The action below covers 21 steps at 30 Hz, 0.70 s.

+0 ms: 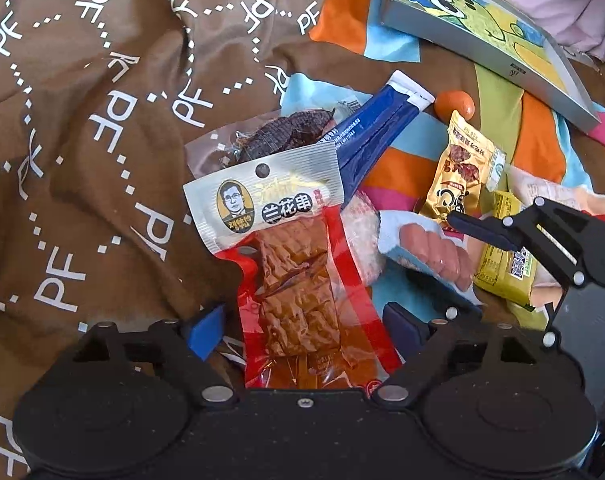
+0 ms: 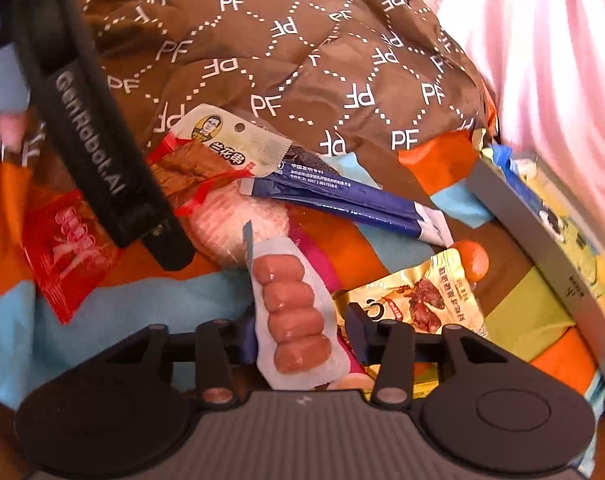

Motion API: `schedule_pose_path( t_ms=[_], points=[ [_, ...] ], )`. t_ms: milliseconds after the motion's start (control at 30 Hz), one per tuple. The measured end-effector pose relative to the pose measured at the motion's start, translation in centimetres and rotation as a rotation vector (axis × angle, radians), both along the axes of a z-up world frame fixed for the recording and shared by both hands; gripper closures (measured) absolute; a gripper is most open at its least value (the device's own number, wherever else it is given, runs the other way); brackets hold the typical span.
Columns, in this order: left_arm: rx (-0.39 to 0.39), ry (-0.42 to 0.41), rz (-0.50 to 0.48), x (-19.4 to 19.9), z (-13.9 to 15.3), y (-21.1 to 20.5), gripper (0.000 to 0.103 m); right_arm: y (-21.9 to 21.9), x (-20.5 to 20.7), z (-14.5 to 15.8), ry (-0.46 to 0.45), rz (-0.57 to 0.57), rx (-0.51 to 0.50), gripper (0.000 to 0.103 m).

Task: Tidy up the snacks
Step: 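Lift the red pack with the left tool while the right tool lifts the sausage pack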

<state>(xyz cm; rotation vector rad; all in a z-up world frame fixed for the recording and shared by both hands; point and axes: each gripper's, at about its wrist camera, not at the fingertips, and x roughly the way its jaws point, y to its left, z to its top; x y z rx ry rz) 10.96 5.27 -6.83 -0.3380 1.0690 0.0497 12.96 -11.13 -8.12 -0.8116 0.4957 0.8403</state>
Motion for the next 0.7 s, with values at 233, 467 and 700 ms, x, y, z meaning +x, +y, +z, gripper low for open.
schedule_pose_path(
  t_ms=[233, 467, 700],
  points=[
    [-0.011, -0.013, 0.033, -0.3, 0.2, 0.8, 0.031, 0.0, -1.9, -0.5, -0.087, 0.039, -0.046, 0.075],
    [-0.078, -0.045, 0.085, -1.2, 0.6, 2.3, 0.047, -0.3, -2.7, -0.4, -0.119, 0.046, -0.071, 0.077],
    [-0.097, -0.062, 0.093, -1.9, 0.9, 2.9, 0.06, -0.5, -3.2, -0.1, -0.125, 0.048, -0.082, 0.078]
  ],
)
